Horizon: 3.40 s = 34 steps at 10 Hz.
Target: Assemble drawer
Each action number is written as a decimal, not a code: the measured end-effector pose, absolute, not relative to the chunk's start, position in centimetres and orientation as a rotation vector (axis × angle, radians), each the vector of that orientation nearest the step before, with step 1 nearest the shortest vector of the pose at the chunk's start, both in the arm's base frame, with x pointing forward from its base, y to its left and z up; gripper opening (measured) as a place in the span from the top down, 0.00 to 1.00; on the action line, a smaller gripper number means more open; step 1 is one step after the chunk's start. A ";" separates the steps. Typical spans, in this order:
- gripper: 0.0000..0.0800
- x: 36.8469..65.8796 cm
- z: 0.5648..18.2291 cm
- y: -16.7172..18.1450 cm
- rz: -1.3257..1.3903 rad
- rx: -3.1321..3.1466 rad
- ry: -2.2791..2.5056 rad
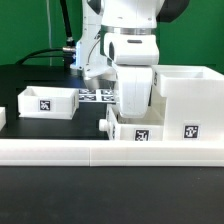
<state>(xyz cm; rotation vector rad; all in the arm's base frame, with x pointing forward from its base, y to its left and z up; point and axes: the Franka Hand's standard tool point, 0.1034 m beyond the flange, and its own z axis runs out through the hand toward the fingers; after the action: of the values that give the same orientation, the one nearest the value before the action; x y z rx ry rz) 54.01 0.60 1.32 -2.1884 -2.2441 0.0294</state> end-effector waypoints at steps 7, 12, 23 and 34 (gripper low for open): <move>0.94 54.2 1.1 1.2 0.017 -2.239 -2.194; 0.94 54.5 0.9 1.1 0.010 -2.209 -2.232; 0.29 54.8 1.4 1.6 0.003 -2.243 -2.207; 0.19 56.3 6.5 -2.6 0.063 -2.269 -2.182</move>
Offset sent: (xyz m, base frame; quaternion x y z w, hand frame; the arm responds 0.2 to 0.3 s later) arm 0.0061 0.0101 0.0007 0.0014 0.0117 0.0592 0.9982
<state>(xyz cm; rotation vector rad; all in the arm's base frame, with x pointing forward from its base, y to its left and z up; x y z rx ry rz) 56.31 -2.59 6.53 -2.2690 -2.1821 0.0630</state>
